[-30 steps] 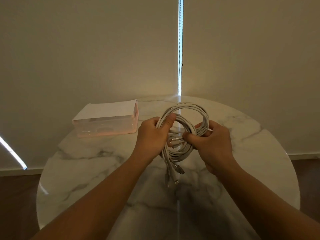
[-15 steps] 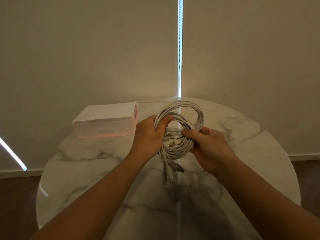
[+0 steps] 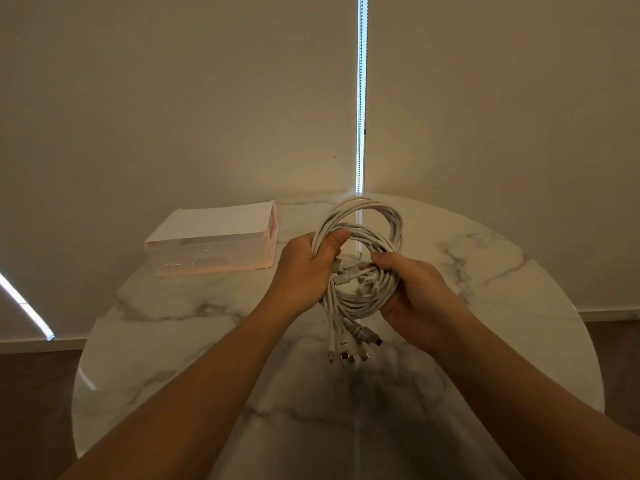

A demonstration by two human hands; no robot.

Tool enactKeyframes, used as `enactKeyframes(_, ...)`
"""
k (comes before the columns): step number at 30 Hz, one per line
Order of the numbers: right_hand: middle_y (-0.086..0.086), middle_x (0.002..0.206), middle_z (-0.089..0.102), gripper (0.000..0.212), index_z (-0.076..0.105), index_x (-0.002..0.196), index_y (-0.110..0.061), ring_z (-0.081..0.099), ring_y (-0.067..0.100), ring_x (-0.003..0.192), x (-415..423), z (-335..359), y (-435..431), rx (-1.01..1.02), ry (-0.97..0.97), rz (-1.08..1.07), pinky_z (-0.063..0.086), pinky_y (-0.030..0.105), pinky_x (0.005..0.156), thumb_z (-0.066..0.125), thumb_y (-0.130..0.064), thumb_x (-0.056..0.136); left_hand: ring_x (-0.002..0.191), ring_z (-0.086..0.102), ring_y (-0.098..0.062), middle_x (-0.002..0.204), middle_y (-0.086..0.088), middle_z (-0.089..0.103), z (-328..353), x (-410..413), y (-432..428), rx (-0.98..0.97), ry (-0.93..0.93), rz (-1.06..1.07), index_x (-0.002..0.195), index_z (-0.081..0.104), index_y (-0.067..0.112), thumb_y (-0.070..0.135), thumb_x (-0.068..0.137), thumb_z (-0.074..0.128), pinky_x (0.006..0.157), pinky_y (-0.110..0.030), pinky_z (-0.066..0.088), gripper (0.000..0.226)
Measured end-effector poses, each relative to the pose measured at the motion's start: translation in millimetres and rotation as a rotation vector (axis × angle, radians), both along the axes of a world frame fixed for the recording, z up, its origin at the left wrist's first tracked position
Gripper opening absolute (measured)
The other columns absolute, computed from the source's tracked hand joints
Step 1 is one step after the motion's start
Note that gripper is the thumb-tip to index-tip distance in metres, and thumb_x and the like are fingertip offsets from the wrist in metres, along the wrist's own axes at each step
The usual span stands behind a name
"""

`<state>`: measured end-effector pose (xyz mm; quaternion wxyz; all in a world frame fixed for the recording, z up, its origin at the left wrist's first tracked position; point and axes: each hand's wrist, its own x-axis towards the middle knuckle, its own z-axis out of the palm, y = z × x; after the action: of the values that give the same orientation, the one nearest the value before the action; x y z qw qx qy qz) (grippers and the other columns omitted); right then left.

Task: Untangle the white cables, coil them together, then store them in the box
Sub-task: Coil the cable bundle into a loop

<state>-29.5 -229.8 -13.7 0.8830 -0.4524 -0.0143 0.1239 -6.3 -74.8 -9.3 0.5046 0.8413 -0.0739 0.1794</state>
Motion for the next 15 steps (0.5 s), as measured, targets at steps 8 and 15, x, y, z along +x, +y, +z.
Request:
enactKeyframes(8,0.0,0.058,0.051,0.029,0.055,0.059,-0.012,0.053,0.015,0.053,-3,2,-4,0.148,-0.02,0.263,0.052,0.027,0.059,0.045,-0.01,0.086,0.063,0.059,-0.02,0.069,-0.015,0.062,0,-5,1,-0.033,0.013,-0.088,0.073,0.061,0.003,0.063,0.083,0.042,0.066,-0.036,0.048,0.063)
enactKeyframes(15,-0.001,0.053,0.043,0.018,0.057,0.068,-0.013,0.043,0.011,0.047,1,-6,-3,0.05,-0.026,0.26,0.043,0.023,0.054,0.065,-0.013,0.084,0.061,0.058,-0.026,0.063,-0.01,0.057,2,-10,-1,-0.053,0.041,-0.141,0.072,0.058,0.007,0.066,0.079,0.044,0.067,-0.049,0.052,0.061)
